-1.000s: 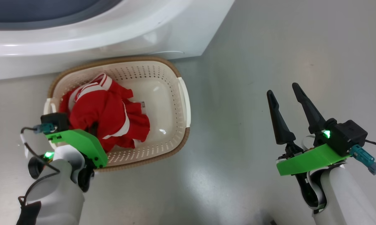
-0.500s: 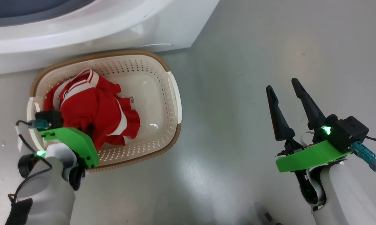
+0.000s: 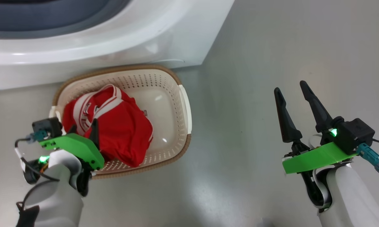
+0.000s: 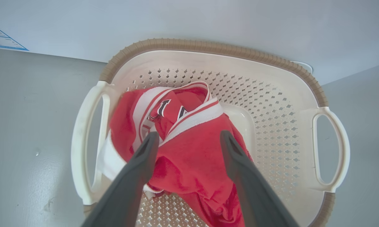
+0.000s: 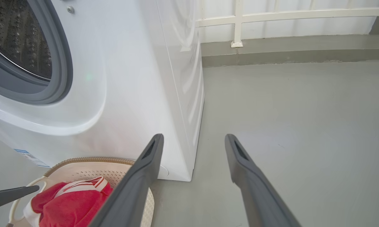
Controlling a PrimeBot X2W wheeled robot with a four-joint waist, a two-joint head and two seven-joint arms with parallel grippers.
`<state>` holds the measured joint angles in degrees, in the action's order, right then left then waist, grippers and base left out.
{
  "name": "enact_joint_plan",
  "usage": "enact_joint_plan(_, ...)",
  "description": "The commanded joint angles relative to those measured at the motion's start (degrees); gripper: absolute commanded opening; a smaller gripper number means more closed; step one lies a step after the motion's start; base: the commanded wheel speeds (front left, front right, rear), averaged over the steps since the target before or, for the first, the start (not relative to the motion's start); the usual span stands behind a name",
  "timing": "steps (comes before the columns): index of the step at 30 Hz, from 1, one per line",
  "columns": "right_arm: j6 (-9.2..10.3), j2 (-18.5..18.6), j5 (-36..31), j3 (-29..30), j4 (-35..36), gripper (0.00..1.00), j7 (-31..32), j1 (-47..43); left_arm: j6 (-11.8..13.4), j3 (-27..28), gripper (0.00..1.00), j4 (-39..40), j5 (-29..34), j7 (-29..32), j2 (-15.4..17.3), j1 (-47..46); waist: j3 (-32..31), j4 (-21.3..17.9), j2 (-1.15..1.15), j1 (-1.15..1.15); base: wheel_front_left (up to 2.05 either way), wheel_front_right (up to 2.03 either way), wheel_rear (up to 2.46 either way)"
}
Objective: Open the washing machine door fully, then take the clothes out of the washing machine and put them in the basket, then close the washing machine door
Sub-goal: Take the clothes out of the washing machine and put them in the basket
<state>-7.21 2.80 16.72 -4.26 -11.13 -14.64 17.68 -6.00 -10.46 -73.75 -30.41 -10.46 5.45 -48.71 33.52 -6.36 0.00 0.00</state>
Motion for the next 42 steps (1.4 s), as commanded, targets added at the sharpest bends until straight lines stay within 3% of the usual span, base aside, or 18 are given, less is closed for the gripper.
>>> enact_joint_plan(1, -0.28, 0.1, -0.9, -0.8, 1.1, 1.00, -0.4, -1.5, 0.0, 1.7, 1.00, 0.7, -1.0, -1.3, 1.4, 2.4, -2.0, 1.3, 0.00, 0.00, 0.00, 0.00, 0.00)
enact_joint_plan(8, -0.28, 0.1, -2.2, 0.5, 0.6, 1.00, -0.4, -3.0, -0.9, 0.6, 1.00, 6.9, 0.1, -4.4, 0.9, 5.7, -5.9, 3.1, 0.00, 0.00, 0.00, 0.00, 0.00)
enact_joint_plan(18, -0.28, 0.1, -3.5, 2.0, 0.0, 1.00, -0.4, -5.3, 0.2, 6.1, 1.00, 30.0, 3.9, -4.5, 0.6, 18.6, -11.7, 5.4, 0.00, 0.00, 0.00, 0.00, 0.00)
enact_joint_plan(27, -0.28, 0.1, -4.5, 3.6, -1.0, 1.00, -0.4, -7.7, 0.1, 10.3, 1.00, 45.3, 7.7, -4.5, -1.3, 28.9, -19.0, 6.9, 0.00, 0.00, 0.00, 0.00, 0.00)
enact_joint_plan(42, -0.28, 0.1, -5.7, 6.3, -1.2, 1.00, -0.4, -12.4, 2.0, 13.6, 1.00, 58.2, 13.9, -4.5, -2.2, 38.5, -27.9, 7.7, 0.00, 0.00, 0.00, 0.00, 0.00)
